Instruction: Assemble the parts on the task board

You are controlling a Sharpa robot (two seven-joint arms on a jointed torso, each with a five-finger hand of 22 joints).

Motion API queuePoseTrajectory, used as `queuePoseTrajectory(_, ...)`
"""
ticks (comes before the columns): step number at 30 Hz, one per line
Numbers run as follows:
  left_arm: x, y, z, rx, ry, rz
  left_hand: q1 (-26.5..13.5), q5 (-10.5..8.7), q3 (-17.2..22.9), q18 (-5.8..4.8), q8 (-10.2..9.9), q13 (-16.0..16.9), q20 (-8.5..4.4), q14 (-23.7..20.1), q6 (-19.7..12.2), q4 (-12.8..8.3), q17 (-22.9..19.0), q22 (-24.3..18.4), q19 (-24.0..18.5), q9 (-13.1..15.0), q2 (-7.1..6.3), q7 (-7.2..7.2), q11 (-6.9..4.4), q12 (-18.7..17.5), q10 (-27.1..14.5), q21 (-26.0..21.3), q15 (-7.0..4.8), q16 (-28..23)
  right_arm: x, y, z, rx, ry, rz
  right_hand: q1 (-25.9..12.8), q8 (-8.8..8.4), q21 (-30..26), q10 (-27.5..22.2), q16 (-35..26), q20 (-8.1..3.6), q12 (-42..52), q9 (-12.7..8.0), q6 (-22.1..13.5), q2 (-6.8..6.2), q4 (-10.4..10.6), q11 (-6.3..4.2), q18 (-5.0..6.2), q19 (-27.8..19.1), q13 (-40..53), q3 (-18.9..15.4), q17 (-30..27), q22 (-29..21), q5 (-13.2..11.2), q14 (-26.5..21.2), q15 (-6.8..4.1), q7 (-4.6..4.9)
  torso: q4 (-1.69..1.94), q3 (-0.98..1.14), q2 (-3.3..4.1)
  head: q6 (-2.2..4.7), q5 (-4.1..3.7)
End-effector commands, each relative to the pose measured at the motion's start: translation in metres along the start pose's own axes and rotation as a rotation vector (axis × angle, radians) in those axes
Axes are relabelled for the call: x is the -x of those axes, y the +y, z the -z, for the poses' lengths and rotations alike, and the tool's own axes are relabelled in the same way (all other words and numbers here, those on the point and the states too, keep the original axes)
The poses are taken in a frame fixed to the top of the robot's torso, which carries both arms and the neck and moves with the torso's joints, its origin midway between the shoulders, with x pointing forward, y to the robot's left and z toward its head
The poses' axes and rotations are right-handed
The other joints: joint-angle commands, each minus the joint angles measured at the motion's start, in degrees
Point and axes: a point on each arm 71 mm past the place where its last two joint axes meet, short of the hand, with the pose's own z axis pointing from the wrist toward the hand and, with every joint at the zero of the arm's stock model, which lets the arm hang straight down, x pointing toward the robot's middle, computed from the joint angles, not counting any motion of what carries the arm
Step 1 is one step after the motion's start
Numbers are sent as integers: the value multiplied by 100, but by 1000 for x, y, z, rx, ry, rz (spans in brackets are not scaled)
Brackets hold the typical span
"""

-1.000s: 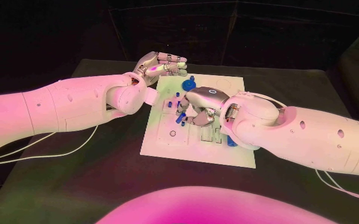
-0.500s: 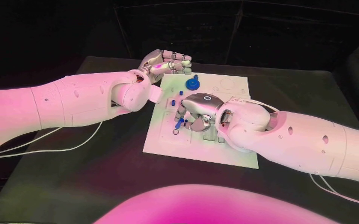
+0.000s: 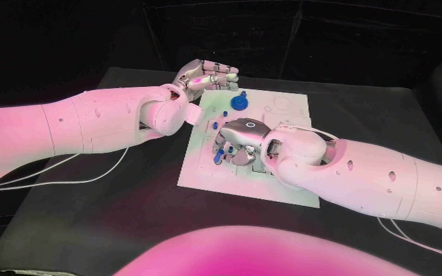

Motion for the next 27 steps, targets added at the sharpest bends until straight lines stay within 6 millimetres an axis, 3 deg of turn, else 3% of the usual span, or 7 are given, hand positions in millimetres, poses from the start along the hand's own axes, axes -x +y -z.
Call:
queuePoseTrajectory(1,-1,-2,-1,-11,10,7,-14,10,-4,30,-13,3,-6,42,-27,27,-5,-6,29,-2,55,-6,-1,-14,-46,-20,-2,-24,-1,1,0,12,17,20,10,-36,40,14,25,20,4,-10,2,-26,0,19,-29,-1,7,39,5,5,18,270,34,56,-3,-1,-3,-1,21)
queuePoseTrajectory(27,-1,-2,0,-9,12,9,-14,10,-4,30,-13,3,-6,42,-27,27,-5,-6,29,-2,55,-6,-1,-14,-46,-20,-2,-24,-10,2,-4,-20,60,80,-36,-50,39,-10,29,28,-22,-16,-14,-40,7,28,-27,-7,7,45,2,2,15,266,41,61,2,-1,-4,-1,17)
